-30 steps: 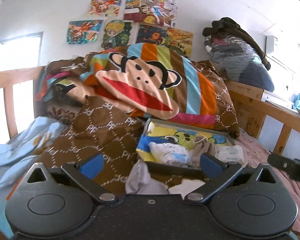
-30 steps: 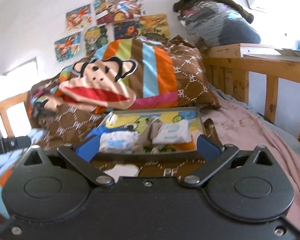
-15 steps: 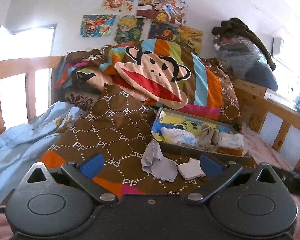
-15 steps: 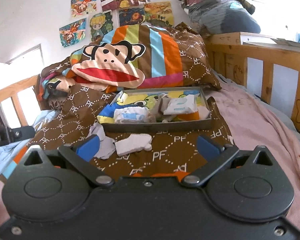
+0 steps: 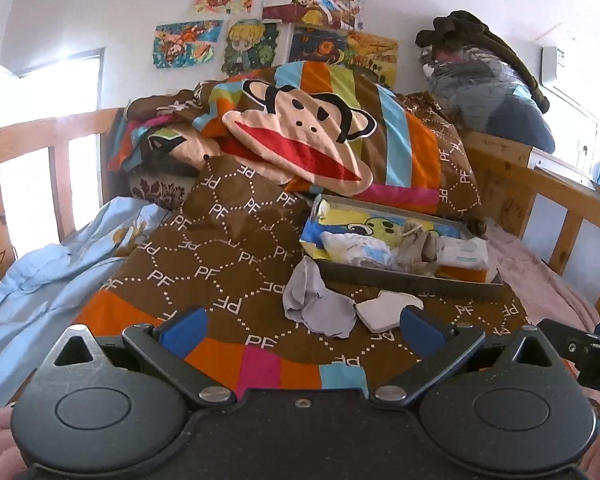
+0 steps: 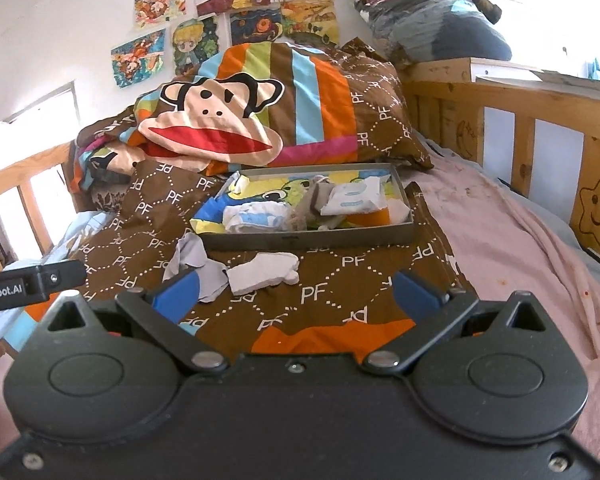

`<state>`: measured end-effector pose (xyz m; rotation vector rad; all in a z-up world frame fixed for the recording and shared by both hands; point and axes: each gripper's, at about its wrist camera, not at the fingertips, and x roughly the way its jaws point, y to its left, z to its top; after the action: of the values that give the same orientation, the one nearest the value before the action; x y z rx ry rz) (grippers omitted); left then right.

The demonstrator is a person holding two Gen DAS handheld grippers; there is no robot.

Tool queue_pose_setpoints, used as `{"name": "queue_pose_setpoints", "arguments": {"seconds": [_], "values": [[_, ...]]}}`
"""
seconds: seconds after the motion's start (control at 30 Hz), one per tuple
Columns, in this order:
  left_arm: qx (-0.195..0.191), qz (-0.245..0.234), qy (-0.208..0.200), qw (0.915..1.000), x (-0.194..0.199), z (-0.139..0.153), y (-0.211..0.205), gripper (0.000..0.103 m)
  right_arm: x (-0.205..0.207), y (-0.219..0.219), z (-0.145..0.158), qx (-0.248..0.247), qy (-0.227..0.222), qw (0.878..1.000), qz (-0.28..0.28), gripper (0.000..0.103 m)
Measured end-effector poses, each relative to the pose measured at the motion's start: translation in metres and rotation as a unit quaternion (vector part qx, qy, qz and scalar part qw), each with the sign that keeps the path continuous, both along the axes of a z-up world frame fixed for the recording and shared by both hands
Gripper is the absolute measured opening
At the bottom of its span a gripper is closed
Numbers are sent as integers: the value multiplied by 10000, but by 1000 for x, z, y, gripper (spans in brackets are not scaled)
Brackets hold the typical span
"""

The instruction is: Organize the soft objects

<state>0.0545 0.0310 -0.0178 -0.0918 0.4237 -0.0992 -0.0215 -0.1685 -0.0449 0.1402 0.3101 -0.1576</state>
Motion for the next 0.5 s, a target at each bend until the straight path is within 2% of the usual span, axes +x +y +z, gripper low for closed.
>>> {"name": "queue_pose_setpoints", "arguments": {"seconds": [0.5], "values": [[107, -67, 182, 9998, 5, -6, -4, 102, 12, -3, -2, 152, 74, 9998, -89, 103]]}}
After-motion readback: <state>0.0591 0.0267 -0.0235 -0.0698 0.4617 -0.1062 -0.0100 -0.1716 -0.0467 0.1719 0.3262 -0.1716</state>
